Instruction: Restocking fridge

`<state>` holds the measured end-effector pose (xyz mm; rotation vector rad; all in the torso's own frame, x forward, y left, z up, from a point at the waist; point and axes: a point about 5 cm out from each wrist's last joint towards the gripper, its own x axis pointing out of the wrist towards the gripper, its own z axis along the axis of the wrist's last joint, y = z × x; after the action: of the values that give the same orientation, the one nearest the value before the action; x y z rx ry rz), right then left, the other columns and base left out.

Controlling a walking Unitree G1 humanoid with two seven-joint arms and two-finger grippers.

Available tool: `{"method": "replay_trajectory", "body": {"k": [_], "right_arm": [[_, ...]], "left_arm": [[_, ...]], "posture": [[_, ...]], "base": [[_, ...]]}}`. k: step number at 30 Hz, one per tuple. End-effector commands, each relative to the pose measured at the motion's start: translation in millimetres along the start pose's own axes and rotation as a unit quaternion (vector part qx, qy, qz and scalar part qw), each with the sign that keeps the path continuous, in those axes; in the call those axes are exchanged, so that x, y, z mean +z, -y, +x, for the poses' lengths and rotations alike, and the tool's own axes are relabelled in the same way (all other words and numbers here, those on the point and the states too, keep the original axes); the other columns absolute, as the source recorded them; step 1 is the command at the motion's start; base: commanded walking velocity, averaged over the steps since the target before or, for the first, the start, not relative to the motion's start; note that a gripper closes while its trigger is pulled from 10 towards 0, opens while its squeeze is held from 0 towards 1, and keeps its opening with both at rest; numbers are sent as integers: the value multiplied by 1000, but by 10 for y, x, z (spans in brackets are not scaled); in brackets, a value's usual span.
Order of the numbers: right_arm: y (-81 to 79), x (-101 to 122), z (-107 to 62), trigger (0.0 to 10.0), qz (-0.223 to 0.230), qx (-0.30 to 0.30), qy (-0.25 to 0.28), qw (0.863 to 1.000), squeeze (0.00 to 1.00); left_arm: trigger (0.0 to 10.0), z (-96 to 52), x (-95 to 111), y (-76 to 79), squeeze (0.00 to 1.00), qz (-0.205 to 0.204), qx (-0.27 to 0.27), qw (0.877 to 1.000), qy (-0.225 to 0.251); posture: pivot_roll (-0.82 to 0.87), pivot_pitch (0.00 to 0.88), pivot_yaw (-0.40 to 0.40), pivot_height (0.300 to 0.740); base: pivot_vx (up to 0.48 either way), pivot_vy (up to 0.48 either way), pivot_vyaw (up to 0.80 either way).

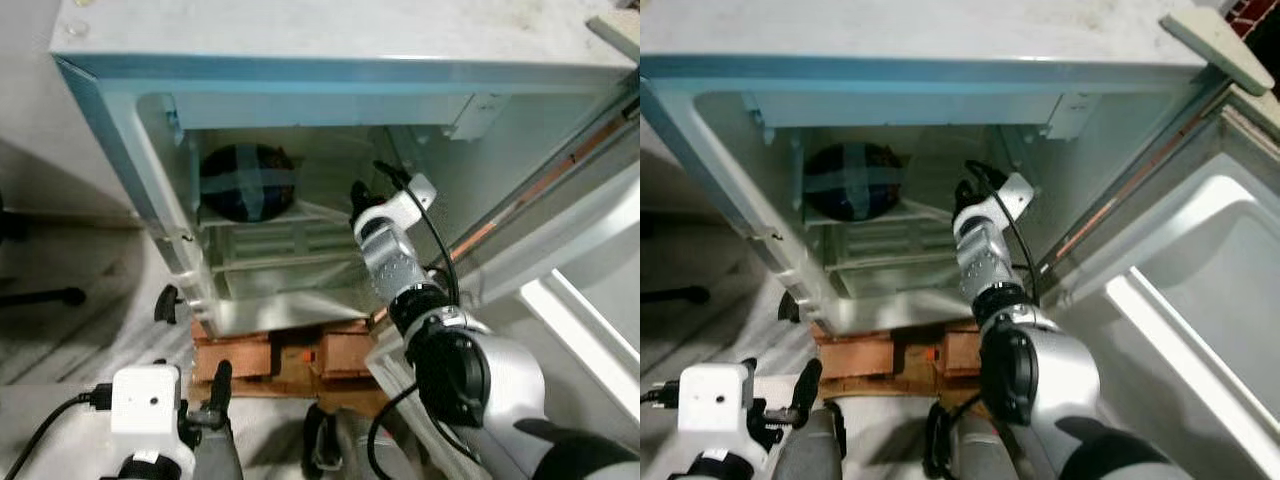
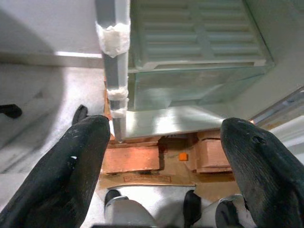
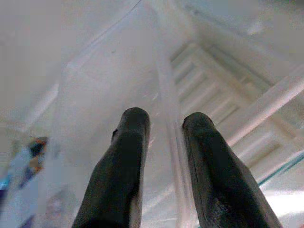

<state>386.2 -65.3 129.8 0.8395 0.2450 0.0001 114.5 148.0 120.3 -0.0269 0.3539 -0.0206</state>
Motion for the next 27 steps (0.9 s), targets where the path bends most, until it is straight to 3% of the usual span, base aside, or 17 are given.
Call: {"method": "replay_trajectory", "body": {"k": [1,17,23,24,27], "right_arm": [[-42,-89,-4,10000,16,14,-29,999,1000],[-291,291,62,10000,-27,116,12,993,1000],[-188,394,65,10000,-154,114,21,981,1000],[-148,426,63,10000,-191,111,27,975,1000],[-107,480,57,10000,-247,114,37,962,1000]], "left_arm": [[10000,-8,-25,21,0,-3,4,1000,-9],[10000,224,-15,13,0,-11,16,1000,14],[10000,370,17,0,0,-8,18,999,31],[10000,400,24,-4,0,-8,20,999,35],[10000,484,45,-11,0,-6,19,999,44]], "posture": [[355,297,-185,740],[320,235,-203,740],[300,199,-204,740],[296,192,-203,740],[285,173,-200,740]], "base": [[0,0,0],[0,0,0],[0,0,0],[0,0,0],[0,0,0]]}}
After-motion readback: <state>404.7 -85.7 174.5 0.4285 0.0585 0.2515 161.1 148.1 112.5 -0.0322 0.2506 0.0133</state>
